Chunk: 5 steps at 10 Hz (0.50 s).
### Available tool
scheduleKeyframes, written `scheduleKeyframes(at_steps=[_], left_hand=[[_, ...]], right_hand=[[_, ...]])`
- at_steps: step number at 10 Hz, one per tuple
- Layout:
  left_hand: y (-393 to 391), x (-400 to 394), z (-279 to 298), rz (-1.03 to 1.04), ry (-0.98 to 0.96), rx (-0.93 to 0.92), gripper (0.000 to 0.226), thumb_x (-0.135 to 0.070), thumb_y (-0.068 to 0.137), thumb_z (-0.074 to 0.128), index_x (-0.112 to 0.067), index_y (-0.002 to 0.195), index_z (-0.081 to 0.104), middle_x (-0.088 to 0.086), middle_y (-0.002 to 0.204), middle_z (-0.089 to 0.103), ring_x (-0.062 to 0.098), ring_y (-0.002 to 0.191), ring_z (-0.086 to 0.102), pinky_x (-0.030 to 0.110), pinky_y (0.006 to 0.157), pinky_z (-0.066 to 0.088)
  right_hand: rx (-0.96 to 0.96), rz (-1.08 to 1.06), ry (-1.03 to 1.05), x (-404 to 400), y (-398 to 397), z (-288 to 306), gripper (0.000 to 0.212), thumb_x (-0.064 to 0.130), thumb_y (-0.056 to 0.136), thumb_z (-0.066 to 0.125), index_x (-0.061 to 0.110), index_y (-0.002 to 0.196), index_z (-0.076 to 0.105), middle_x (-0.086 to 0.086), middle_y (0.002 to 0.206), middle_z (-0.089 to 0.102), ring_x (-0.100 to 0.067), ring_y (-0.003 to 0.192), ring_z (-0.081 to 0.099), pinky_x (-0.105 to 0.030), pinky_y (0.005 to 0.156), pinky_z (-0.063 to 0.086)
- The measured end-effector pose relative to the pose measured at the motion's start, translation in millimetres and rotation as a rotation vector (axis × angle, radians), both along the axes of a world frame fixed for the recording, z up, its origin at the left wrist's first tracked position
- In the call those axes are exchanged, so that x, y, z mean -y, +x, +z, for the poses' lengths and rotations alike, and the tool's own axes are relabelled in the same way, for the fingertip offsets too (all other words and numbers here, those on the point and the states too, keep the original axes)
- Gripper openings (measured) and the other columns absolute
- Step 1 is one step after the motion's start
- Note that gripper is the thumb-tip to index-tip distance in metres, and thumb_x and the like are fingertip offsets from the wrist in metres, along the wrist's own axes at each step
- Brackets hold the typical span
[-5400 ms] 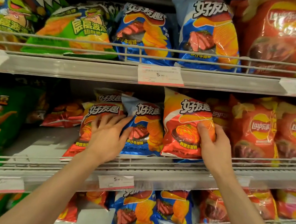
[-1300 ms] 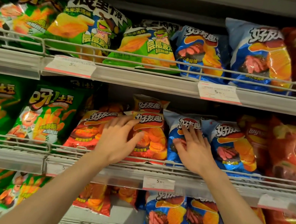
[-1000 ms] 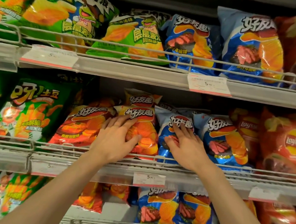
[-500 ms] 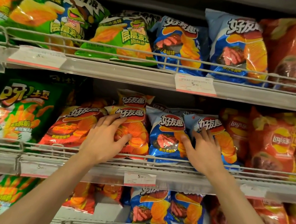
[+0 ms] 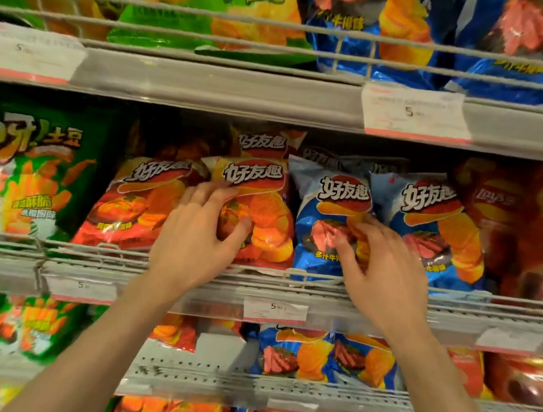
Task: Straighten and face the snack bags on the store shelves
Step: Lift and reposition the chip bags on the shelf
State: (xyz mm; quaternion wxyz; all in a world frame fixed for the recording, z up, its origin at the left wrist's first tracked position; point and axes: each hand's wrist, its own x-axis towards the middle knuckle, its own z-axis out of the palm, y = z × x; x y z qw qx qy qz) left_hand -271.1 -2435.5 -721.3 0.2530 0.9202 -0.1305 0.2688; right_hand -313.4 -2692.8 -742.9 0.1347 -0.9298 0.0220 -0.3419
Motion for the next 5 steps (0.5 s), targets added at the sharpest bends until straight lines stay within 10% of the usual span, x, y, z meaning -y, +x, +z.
scheduleKeyframes(at_steps=[3,5], left_hand=[[-6,-5,20,-0.052,-0.064,-0.207,0.054,-0.052,0.090,0.057,-0.018,0.131,0.064,0.008,0.137,0.061,0.030,0.127,0.051,0.045,0.105,0.045],[-49,-16,74,-0.056,-0.189,-0.317,0.031,-0.043,0.091,0.057,-0.014,0.095,0.068,0.005,0.082,0.069,0.021,0.078,0.062,0.039,0.072,0.051]], right_hand=[[-0.236,0.109,0.229,4,-6,22,0.054,0.054,0.096,0.053,0.016,0.133,0.062,-0.003,0.141,0.059,-0.026,0.133,0.051,-0.047,0.111,0.042],[-0.293,0.125,0.417,-6,-49,66,0.027,0.027,0.092,0.068,0.014,0.115,0.069,-0.008,0.121,0.065,-0.030,0.117,0.055,-0.043,0.098,0.048]])
